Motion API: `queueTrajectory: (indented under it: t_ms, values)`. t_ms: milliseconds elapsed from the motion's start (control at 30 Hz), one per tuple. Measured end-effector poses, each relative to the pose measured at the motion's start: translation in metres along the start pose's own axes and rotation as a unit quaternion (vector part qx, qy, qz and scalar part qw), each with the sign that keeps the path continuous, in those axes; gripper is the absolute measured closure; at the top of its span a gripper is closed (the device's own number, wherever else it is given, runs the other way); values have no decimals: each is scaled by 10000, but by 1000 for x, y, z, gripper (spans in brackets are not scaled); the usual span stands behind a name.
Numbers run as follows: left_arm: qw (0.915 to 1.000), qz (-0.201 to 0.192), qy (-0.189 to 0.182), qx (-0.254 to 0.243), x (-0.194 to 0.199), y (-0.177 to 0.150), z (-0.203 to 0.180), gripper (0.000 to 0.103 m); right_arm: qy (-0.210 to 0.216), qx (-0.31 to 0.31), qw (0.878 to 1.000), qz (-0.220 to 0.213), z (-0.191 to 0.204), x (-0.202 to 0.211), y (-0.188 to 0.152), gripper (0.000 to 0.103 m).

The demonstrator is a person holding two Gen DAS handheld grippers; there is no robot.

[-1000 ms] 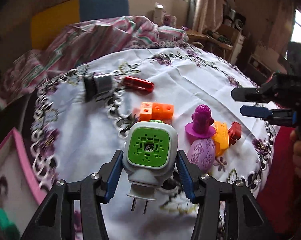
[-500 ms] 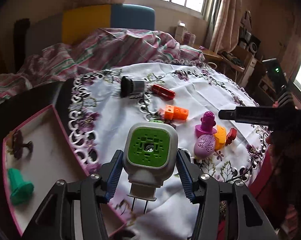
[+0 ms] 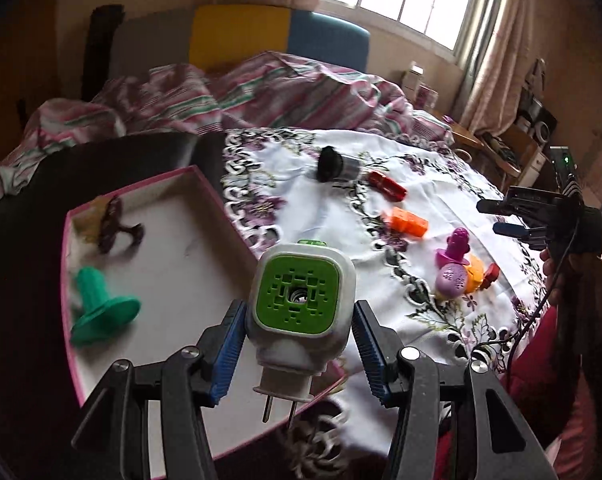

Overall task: Organize rigid objects
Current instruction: 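Carry the plug device into the tray and release it while the right gripper grasps the purple toy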

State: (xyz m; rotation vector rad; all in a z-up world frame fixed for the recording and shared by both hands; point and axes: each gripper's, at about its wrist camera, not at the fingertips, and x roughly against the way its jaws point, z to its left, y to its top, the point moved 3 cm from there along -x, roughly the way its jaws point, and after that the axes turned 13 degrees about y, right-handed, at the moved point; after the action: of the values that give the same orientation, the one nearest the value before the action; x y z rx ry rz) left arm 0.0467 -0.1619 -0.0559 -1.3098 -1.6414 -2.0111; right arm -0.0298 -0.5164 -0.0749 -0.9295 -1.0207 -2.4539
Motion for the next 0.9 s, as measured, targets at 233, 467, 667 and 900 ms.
queueTrajectory:
  t_ms: [233,467,667,900]
  values:
    - [9995,21,148,278,7,-8,29,49,-261,303,9982,439,11,-36,1,43]
    - [9980,76,398,494,8,-17,51,49,-1056,978,9814,1273,13,-85,-23,70]
    - [9952,160,569,777,7,-23,69,49,-995,1067,9806,1310,15,-86,-26,70]
    - [9867,394,712,1410,2,-31,105,49,-1028,1130,9832,1003,21,-77,-22,70]
